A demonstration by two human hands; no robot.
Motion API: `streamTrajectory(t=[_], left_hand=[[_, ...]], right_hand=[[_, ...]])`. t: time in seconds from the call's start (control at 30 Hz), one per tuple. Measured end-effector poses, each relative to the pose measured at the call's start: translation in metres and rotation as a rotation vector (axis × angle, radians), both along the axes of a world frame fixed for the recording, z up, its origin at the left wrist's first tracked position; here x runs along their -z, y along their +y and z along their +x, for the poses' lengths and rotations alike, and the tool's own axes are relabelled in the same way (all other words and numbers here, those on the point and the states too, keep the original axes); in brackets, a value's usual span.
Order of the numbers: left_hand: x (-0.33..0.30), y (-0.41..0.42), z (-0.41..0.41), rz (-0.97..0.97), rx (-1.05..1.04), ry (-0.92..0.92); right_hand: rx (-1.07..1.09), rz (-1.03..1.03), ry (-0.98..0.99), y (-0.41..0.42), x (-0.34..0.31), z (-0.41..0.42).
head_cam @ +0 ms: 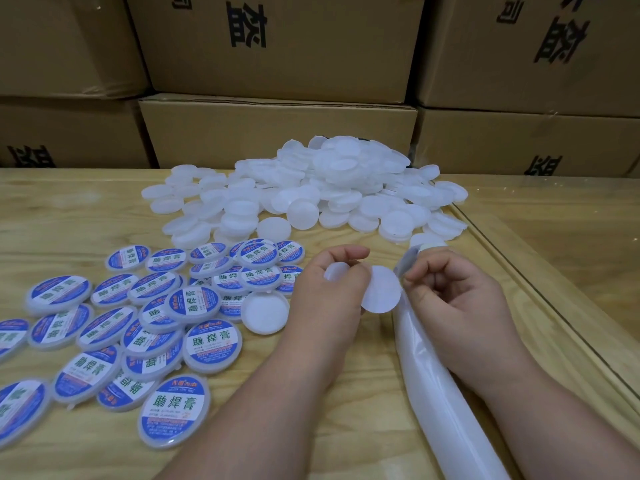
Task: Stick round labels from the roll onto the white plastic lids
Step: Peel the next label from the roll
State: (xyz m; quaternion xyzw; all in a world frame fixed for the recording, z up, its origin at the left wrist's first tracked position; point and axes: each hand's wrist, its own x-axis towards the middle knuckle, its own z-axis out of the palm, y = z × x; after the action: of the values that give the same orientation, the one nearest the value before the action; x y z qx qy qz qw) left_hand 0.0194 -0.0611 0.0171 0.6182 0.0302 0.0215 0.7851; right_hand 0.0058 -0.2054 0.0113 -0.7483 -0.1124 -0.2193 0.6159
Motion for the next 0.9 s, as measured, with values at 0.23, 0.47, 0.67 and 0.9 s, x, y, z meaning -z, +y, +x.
streamTrajectory(t=[0.23, 0.47, 0.67, 0.9], left_hand=[[0.0, 0.0, -0.002, 0.012, -0.002, -0.008], [0.0, 0.001, -0.001, -0.002, 0.02, 0.008], [-0.004, 0.001, -0.003, -0.126, 0.109, -0.001], [-0.007, 0.006, -0.005, -0.383, 0.086, -0.009]], right_hand=[[-0.022, -0.009, -0.016, 0.002, -0.001, 0.0], [-0.048, -0.024, 0.07, -0.001, 0.006, 0.001], [-0.03, 0.014, 0.123, -0.001, 0.005, 0.0], [-0.105, 0.373, 0.272, -0.005, -0.006, -0.002]])
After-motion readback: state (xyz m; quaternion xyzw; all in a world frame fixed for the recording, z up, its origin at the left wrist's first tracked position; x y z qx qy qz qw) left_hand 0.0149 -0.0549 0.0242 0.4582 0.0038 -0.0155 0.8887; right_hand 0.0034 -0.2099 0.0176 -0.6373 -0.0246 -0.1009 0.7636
